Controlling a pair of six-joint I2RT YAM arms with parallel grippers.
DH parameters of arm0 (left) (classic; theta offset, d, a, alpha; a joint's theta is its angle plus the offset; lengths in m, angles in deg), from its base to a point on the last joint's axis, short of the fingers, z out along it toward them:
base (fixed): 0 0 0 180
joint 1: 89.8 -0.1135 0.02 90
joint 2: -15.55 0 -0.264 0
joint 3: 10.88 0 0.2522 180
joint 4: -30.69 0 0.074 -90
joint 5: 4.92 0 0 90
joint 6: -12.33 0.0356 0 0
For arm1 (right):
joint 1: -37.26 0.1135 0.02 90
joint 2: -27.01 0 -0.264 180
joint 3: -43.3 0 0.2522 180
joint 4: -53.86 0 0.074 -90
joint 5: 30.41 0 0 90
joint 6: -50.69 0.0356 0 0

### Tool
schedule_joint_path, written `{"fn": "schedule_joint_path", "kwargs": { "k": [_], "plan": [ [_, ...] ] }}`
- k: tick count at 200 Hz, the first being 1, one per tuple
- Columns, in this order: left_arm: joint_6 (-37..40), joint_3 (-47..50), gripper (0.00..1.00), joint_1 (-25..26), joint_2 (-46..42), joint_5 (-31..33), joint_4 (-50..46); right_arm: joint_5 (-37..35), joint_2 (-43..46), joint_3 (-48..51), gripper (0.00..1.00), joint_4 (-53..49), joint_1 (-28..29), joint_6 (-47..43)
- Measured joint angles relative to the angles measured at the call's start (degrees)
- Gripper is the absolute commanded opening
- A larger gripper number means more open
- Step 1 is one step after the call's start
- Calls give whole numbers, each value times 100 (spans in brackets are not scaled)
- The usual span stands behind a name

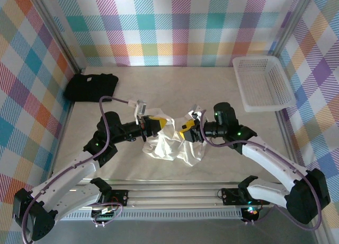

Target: Fold the inside-out t-shirt

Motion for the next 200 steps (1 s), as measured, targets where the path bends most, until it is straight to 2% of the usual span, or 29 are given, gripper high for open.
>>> {"fn": "schedule_joint_path", "kwargs": {
  "k": [27,88,160,177,200],
  "plan": [
    [-2,0,0,0,-22,39,-15,236,-273,-11,43,90,0,0],
    [-2,0,0,0,-22,44,-26,487,-280,50,46,455,7,-7],
    [-2,0,0,0,-22,46,-26,348,-433,61,48,699,227,-26],
    [-2,0,0,0,-22,68,-26,210,-468,61,44,772,273,-24],
    [0,0,0,0,-22,85,-55,-61,-461,61,28,907,293,11]
  ]
}}
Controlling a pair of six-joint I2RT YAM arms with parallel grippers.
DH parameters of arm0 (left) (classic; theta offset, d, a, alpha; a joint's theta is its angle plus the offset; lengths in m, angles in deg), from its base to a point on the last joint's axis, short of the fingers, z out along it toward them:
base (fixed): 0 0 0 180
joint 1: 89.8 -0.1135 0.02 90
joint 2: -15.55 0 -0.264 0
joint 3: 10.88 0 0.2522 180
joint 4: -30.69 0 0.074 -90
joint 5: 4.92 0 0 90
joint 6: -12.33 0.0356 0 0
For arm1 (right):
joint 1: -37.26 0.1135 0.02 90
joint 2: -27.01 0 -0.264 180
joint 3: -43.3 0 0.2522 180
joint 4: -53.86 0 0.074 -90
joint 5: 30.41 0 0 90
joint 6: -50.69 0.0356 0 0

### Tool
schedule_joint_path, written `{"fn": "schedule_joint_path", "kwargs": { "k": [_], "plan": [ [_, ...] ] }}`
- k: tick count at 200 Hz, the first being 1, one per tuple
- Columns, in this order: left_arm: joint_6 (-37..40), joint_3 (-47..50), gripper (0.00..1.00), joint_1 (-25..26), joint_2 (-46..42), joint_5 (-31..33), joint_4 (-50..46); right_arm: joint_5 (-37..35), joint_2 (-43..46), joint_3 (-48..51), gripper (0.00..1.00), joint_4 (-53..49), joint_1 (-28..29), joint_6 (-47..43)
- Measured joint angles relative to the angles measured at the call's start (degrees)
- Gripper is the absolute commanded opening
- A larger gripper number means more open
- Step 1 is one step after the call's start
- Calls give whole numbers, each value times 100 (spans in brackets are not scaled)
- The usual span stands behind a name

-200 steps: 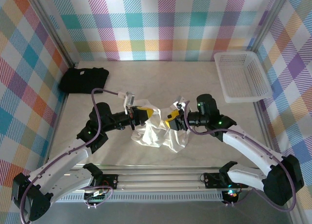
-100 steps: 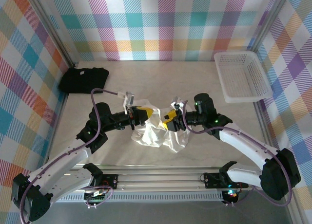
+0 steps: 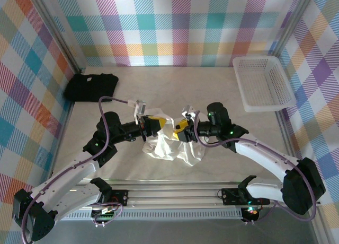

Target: Fold the inside-out t-shirt

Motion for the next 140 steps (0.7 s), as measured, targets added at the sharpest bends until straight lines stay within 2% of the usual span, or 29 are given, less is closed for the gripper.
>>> {"fn": "schedule_joint_path", "kwargs": {
  "k": [50,105,125,140],
  "plan": [
    [63,2,0,0,-87,109,-190,-498,487,4,0,33,-2,-13],
    [291,4,0,-2,-232,393,-442,-684,715,-197,0,-485,-9,61],
    [411,22,4,-7,-284,638,-669,-708,699,-413,0,-658,-22,243],
    [503,72,12,-7,-380,929,-872,-782,632,-658,0,-800,-24,442]
  ]
}}
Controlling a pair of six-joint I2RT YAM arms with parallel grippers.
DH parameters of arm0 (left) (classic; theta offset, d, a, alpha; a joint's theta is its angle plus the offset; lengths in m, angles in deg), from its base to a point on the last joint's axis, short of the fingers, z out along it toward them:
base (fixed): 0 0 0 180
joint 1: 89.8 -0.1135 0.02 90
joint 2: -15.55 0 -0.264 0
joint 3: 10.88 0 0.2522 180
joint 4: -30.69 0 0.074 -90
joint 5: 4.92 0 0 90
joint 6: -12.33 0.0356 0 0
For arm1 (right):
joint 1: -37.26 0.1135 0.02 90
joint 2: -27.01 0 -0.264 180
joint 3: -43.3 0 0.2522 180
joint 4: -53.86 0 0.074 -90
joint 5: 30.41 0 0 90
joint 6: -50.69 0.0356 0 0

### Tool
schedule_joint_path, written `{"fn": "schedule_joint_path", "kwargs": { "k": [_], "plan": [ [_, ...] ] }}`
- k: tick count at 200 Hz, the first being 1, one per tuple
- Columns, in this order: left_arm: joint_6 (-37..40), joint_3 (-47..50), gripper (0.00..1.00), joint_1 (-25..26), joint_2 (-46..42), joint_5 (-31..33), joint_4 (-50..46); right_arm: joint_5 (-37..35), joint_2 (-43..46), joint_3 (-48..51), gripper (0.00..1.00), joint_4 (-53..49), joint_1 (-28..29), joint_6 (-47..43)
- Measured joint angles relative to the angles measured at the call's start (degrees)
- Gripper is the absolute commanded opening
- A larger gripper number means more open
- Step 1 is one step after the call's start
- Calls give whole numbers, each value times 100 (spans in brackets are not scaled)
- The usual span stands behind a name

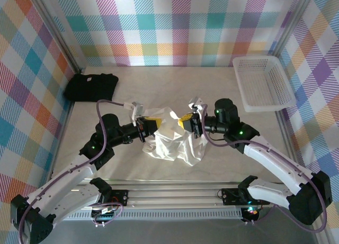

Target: Fold the inside-out t-shirt

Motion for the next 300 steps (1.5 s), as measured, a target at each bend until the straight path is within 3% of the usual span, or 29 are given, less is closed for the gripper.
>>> {"fn": "schedule_joint_path", "kwargs": {
  "k": [50,90,145,202,268,300],
  "plan": [
    [208,282,46,-4,-184,1563,-927,-186,-678,-726,0,-254,9,726],
    [208,391,54,-4,-234,2503,-1759,-302,-1355,-962,0,-415,243,955],
    [229,221,64,96,-4,2712,-2070,-304,-1690,-1228,0,-470,415,1054],
    [107,-481,43,361,1126,2920,-2109,-341,-1694,-1257,0,-470,446,1073],
    [-9,-957,0,363,1818,3353,-2052,-398,-1694,-1246,0,-470,457,1064],
    [50,-1034,0,273,1657,3051,-2090,-907,-1587,-1222,0,-678,457,848]
  ]
}}
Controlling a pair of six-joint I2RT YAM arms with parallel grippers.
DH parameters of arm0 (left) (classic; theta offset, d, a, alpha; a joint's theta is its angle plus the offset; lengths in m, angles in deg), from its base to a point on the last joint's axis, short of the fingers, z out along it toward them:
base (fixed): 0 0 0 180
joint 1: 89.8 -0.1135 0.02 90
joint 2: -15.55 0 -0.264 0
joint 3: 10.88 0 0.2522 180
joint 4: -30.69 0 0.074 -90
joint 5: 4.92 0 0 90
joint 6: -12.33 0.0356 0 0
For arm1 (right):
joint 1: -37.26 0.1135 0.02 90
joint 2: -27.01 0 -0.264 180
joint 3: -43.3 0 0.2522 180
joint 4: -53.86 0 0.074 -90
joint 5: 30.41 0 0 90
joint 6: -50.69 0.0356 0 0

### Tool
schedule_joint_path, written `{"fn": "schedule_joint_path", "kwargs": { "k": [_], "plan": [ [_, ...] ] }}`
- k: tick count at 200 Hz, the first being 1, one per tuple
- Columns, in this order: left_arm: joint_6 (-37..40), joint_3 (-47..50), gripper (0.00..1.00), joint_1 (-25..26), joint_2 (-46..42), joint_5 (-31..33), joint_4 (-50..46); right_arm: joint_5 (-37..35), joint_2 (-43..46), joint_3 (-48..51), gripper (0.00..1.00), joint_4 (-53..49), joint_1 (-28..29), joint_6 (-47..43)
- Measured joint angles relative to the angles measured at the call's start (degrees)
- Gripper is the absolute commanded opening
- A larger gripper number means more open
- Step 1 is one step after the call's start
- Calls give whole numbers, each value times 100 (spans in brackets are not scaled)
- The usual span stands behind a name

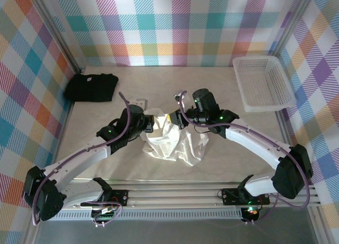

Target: Fold the inside-out t-shirt

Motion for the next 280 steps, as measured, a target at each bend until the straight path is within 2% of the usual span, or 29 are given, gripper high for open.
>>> {"fn": "schedule_joint_path", "kwargs": {
  "k": [34,64,91,112,125,162,200,244,260,280],
  "plan": [
    [46,179,0,-387,-1108,-1469,83,-942,535,96,0,-289,-26,-393],
    [28,444,0,-485,-1943,-2623,240,-1187,828,94,0,-389,-72,-706],
    [48,546,0,-487,-1910,-3167,146,-1187,850,94,0,-568,-87,-1016],
    [140,551,0,-501,-1617,-3515,-11,-1309,850,94,0,-800,-105,-1187],
    [190,546,0,-501,-1342,-3711,-129,-1346,844,94,3,-944,-127,-1222],
    [184,546,0,-428,-584,-3926,-264,-1626,407,87,14,-1462,-153,-1119],
    [-11,546,0,-409,-608,-3882,13,-2083,-96,254,24,-1934,-177,-844],
    [-125,546,0,-409,-649,-3674,83,-2074,-94,581,33,-1956,-195,-634],
    [-127,546,0,-409,-654,-3600,83,-2006,-94,638,29,-1919,-195,-570],
    [-125,546,0,-409,-697,-3427,63,-1875,-94,654,11,-1904,-245,-505]
  ]
}}
